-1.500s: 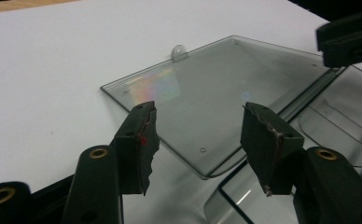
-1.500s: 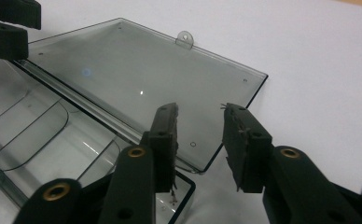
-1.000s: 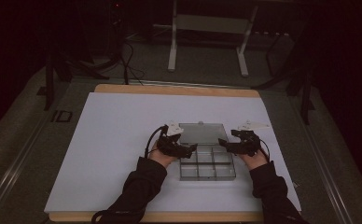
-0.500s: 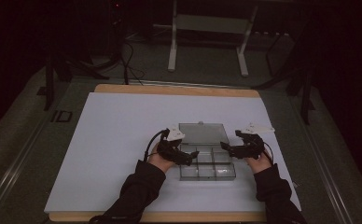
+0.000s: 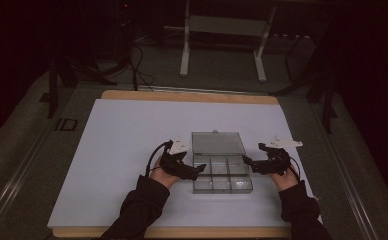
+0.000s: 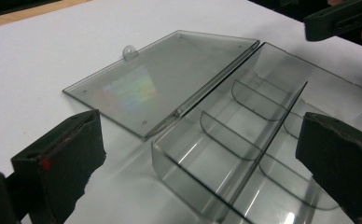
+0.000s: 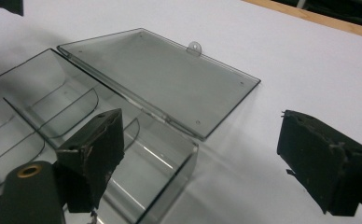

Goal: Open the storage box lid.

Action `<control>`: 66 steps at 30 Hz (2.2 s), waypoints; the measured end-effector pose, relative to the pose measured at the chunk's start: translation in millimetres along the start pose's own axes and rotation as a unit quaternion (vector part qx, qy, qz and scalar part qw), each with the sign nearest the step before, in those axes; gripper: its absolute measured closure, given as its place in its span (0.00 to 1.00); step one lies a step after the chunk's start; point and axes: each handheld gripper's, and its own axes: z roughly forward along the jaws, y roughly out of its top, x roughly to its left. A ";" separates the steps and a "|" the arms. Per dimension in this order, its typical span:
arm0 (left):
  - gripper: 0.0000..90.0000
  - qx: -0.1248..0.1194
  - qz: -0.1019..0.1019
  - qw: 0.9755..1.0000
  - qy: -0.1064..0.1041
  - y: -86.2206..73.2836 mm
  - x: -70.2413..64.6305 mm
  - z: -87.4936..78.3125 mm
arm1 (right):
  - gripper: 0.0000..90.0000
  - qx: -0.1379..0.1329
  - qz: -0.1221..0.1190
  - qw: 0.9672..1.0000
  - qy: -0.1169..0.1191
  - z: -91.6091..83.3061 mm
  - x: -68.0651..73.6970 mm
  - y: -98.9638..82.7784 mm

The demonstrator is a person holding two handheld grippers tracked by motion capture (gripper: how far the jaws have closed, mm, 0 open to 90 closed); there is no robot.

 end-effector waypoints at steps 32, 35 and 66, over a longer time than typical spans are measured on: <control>0.02 0.025 0.005 0.999 0.022 -52.9 -12.3 -44.2 | 0.16 -0.002 0.016 1.000 -0.014 -44.4 -3.4 -49.0; 0.02 0.028 0.005 0.999 0.026 -58.6 -13.2 -46.8 | 0.16 -0.002 0.018 1.000 -0.016 -46.4 -4.4 -55.2; 0.02 0.051 0.010 0.996 0.079 -95.0 -15.6 -65.9 | 0.16 0.022 0.005 0.996 -0.085 -59.2 -12.8 -103.9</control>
